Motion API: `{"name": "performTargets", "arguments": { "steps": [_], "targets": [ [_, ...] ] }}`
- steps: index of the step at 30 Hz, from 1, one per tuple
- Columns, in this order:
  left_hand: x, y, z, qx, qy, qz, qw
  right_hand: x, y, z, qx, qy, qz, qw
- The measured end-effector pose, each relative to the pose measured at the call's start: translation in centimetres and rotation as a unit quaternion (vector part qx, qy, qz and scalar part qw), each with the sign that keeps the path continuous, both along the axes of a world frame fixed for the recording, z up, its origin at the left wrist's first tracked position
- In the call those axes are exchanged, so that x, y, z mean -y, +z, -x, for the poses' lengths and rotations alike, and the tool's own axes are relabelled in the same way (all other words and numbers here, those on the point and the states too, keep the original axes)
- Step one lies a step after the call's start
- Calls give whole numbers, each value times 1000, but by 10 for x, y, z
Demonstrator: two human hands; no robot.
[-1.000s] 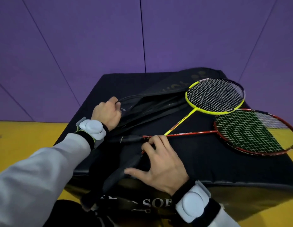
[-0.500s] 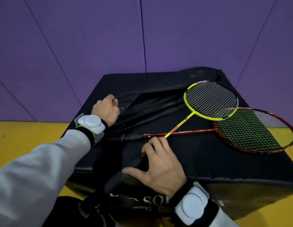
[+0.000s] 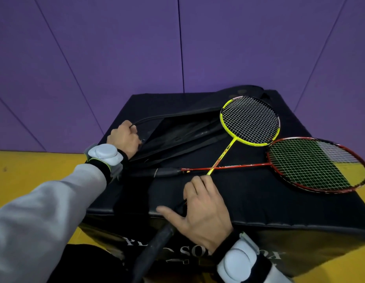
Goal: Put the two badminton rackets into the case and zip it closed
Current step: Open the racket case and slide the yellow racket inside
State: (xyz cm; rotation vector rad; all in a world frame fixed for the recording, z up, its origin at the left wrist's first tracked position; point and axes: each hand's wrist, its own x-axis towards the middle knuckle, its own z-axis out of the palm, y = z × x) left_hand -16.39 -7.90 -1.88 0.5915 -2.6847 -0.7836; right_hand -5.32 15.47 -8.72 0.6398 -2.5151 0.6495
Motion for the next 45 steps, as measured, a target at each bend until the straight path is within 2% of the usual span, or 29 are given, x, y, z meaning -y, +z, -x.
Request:
{"name": "performTargets", "arguments": {
  "steps": [3,8,14,18,21,25,34,38,41,45],
  "targets": [
    [3,-4,0,-6,16,-14,1000,-2,0,2,-30,-22,0,999],
    [3,-11,-1,-15,26,-33,999,-3,0,3,-21,-66,-39,997],
    [1,-17,1,-38,29,-51,998,0,-3,-1,-32,-52,-42,997],
    [3,-19,-4,-32,-2,-11,999,3,-1,-2,-28,-29,-41,998],
    [4,-23,-10,-22,-35,34,999,6,2,1,14,-13,-61,998],
    [5,-36,-21,-56,-93,78,991,3,6,15,72,22,-106,991],
    [14,-58,-30,-81,-162,149,972,0,5,57,93,51,-89,990],
    [25,-59,-31,-59,-171,171,969,6,7,70,86,55,-61,993],
    [33,-55,-28,-32,-145,132,980,9,9,80,95,57,-43,993],
    [48,-46,-15,78,-121,88,986,9,8,89,122,58,-26,990]
  ]
}}
